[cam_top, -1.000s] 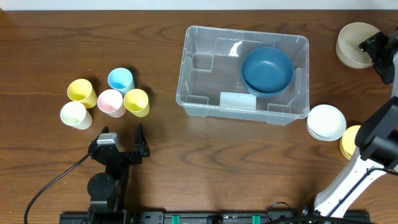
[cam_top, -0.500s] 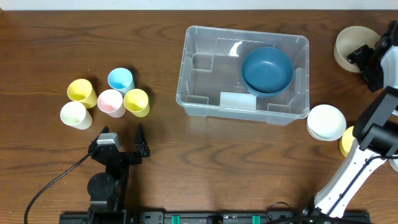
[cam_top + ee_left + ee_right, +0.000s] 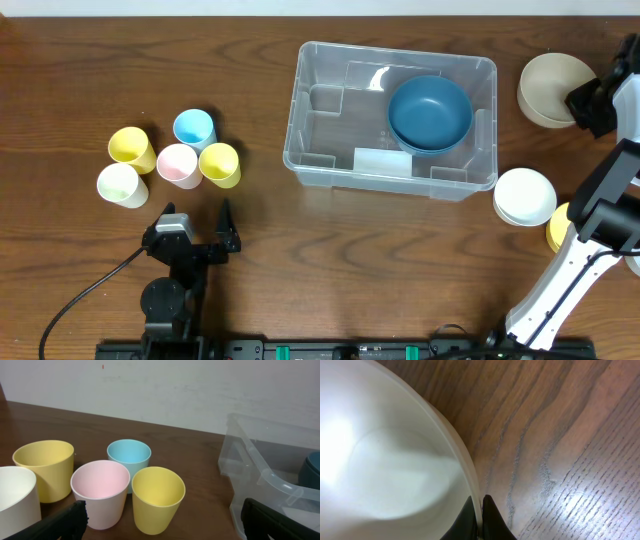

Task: Pack container
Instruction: 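Move the right gripper to the cream bowl and grasp its rim, then carry the cream bowl into the bin onto the blue bowls, release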

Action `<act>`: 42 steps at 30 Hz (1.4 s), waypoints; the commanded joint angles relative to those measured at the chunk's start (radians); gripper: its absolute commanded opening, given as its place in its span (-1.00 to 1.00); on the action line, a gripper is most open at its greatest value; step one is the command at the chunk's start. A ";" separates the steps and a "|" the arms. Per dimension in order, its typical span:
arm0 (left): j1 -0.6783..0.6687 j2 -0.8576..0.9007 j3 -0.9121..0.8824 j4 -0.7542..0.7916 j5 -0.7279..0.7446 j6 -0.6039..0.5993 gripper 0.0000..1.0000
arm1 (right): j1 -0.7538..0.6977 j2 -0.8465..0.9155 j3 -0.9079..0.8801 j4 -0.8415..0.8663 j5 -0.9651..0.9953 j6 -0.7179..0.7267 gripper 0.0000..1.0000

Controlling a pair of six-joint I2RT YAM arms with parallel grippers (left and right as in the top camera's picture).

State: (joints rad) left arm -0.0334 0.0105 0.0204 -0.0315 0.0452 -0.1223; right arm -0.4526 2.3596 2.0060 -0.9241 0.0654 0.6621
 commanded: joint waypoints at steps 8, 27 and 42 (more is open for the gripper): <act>0.006 -0.005 -0.016 -0.039 -0.016 0.018 0.96 | -0.032 -0.158 0.085 -0.030 -0.174 -0.004 -0.98; 0.006 -0.005 -0.016 -0.039 -0.016 0.017 0.96 | 0.433 -0.516 0.167 -0.381 -0.103 -0.310 -0.97; 0.006 -0.005 -0.016 -0.039 -0.016 0.017 0.96 | 0.537 -0.474 -0.243 -0.179 -0.032 -0.225 -0.97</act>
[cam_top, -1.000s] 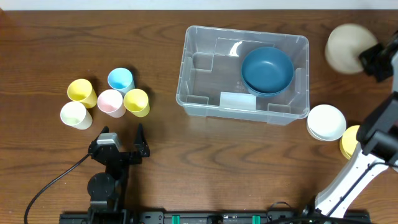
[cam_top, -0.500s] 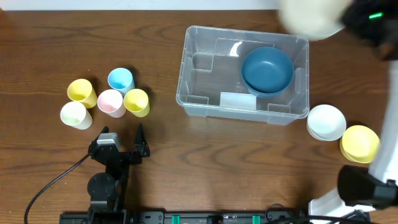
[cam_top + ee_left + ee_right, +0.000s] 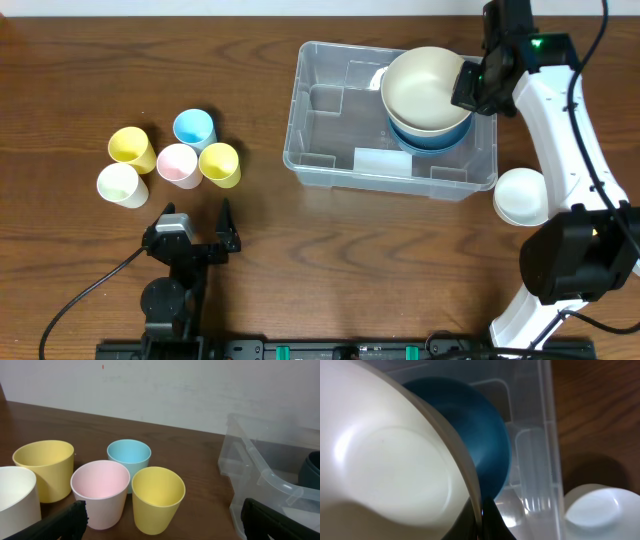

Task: Pack container
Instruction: 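Carry the cream bowl into the bin onto the blue bowls, release, then move the right gripper to the white cup and grasp it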

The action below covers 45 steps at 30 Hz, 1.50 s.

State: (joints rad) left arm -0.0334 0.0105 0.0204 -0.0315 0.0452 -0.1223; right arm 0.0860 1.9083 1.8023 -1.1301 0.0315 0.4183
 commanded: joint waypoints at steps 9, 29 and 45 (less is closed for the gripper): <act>0.006 -0.005 -0.016 -0.039 -0.016 0.017 0.96 | -0.027 -0.017 -0.117 0.146 0.002 0.019 -0.95; 0.006 -0.005 -0.016 -0.039 -0.016 0.017 0.96 | -0.053 -0.032 -0.067 0.130 -0.006 -0.013 0.91; 0.006 -0.005 -0.016 -0.039 -0.016 0.018 0.96 | -0.149 -0.164 0.340 -0.380 0.327 0.240 0.99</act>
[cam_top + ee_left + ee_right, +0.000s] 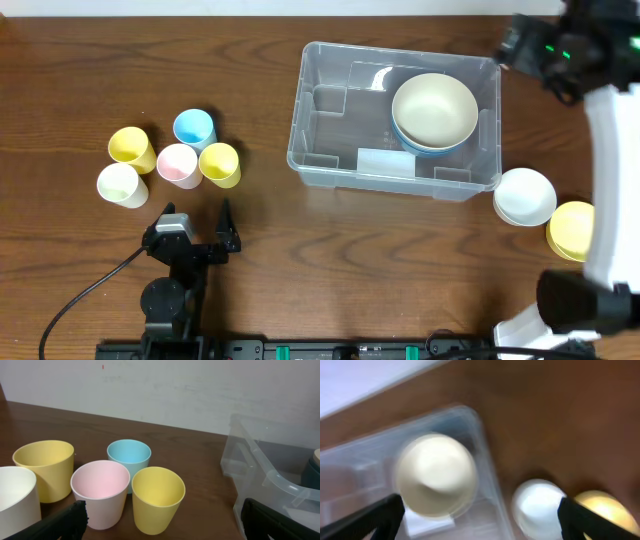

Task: Pack container
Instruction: 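Move the right gripper to the white cup and grasp it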

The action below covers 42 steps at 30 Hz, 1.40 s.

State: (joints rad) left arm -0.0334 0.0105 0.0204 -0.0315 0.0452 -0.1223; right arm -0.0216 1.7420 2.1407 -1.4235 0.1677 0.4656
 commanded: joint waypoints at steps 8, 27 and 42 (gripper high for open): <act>0.006 -0.005 -0.016 -0.039 -0.016 0.017 0.96 | -0.146 0.004 -0.188 -0.136 0.182 0.353 0.99; 0.006 -0.005 -0.016 -0.039 -0.016 0.018 0.96 | -0.241 0.005 -0.824 0.420 -0.050 0.505 0.98; 0.006 -0.005 -0.016 -0.039 -0.016 0.017 0.96 | -0.240 0.011 -0.990 0.662 -0.090 0.578 0.96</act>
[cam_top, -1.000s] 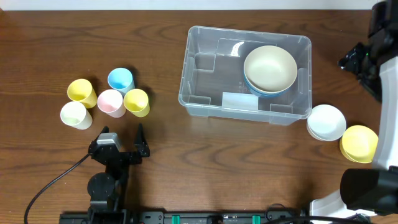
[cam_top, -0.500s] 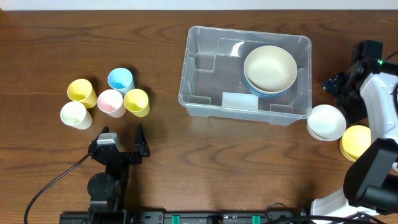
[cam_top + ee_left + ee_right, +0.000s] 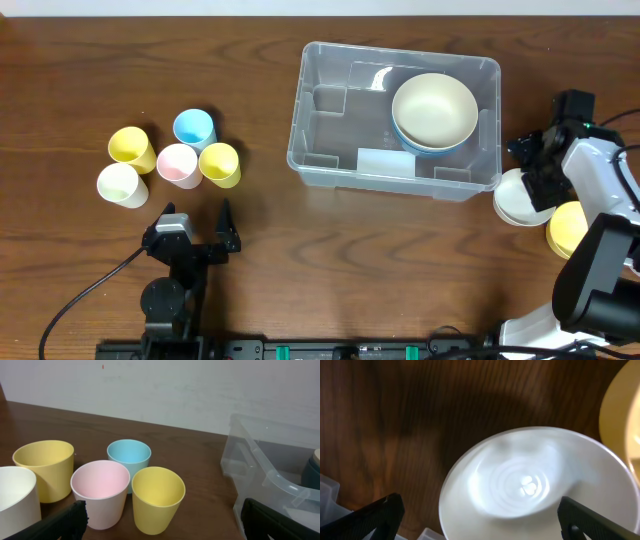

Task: Pack container
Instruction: 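Move the right gripper to the white cup and grasp it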

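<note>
A clear plastic container (image 3: 330,120) stands in the middle of the table. Inside it a cream bowl (image 3: 434,108) sits nested in a blue bowl (image 3: 405,140). My right gripper (image 3: 534,168) hangs open just over a white bowl (image 3: 518,200) to the right of the container. In the right wrist view that white bowl (image 3: 530,485) fills the space between the spread fingers (image 3: 379,516), and nothing is gripped. My left gripper (image 3: 197,232) rests open near the front edge, facing several cups: blue (image 3: 129,455), pink (image 3: 100,487) and yellow (image 3: 157,495).
A yellow bowl (image 3: 568,228) lies beside the white one at the right edge. Another yellow cup (image 3: 131,148) and a white cup (image 3: 121,184) complete the cluster at the left. The container wall (image 3: 260,477) shows at the right of the left wrist view.
My right gripper was open and high beyond the container's far right corner; now it is low over the white bowl right of the container, still open. The left arm has not moved.
My right gripper was shut on the cream bowl's rim at the table's far right. Then it held that bowl above the blue bowl in the container. Then the cream bowl sat nested there and the gripper was open and away. Now it hangs over the white bowl.
</note>
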Action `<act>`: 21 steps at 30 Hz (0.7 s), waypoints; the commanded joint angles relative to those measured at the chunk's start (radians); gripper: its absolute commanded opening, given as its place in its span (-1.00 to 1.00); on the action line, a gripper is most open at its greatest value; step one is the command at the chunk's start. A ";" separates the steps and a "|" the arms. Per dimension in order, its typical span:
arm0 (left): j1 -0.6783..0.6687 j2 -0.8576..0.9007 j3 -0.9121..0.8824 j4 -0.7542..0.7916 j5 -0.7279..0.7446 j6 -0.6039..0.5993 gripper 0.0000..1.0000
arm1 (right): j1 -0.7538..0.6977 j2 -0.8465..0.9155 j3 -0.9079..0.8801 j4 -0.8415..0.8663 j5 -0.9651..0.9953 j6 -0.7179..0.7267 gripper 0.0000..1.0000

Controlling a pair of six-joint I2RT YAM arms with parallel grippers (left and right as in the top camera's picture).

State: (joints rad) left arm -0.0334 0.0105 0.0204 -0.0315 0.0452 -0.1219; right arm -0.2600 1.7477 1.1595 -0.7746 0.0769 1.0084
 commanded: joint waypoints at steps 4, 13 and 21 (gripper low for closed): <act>0.006 -0.005 -0.016 -0.039 -0.016 0.017 0.96 | -0.001 0.005 -0.011 0.026 0.013 0.035 0.93; 0.006 -0.005 -0.016 -0.039 -0.016 0.017 0.96 | -0.001 0.005 -0.040 0.033 0.032 0.056 0.98; 0.006 -0.005 -0.016 -0.039 -0.016 0.017 0.96 | -0.001 0.005 -0.085 0.080 0.032 0.061 0.99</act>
State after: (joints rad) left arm -0.0334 0.0105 0.0204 -0.0315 0.0452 -0.1223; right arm -0.2600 1.7477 1.0843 -0.6994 0.0860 1.0473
